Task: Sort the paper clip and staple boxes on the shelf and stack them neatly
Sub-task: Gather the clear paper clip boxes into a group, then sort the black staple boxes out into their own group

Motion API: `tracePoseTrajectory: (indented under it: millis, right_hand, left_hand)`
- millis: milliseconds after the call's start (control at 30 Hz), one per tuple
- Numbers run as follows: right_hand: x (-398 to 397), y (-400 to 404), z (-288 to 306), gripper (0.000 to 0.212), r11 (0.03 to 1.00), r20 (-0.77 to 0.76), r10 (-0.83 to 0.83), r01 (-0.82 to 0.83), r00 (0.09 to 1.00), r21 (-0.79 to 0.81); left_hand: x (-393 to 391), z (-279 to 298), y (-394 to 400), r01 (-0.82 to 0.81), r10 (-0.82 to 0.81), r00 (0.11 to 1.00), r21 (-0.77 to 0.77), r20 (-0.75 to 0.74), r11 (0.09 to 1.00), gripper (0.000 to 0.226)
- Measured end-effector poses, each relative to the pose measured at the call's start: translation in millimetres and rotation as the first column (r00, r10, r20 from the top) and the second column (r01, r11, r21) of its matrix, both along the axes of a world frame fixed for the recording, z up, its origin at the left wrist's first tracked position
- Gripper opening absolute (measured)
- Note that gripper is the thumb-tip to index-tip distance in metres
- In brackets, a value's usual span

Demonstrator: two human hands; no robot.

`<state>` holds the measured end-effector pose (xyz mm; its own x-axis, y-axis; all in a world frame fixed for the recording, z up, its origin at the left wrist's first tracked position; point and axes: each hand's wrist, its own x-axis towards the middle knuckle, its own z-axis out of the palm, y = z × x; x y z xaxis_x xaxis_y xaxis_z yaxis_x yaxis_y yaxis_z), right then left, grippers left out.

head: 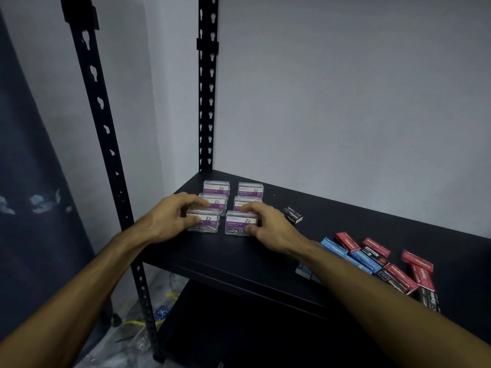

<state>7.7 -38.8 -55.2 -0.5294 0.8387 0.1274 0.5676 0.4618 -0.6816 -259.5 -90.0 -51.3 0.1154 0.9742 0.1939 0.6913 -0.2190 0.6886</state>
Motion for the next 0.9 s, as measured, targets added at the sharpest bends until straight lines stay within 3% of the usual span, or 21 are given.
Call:
tracePoseTrajectory:
  millis: [267,500,900]
  right_hand:
    - [7,1,-2,0.053,0.998,-0.015,-0.034,0.035,0.999,0.050]
    - [33,5,7,0.043,0.991,-0.048,-0.092,0.096,0.995,0.089]
    - [99,20,10,0.027,0.955,-0.081,-0.249,0.259,0.965,0.147]
  left_hand:
    - [9,10,0,-0.090,0.089,0.996,0.167,0.012,0.982,0.028]
    - [40,27,9,-0.067,0.060,0.998,0.224,0.036,0.972,0.028]
    - [128,43,63,0.157,-0.117,0.967,0.163,-0.228,0.974,0.035]
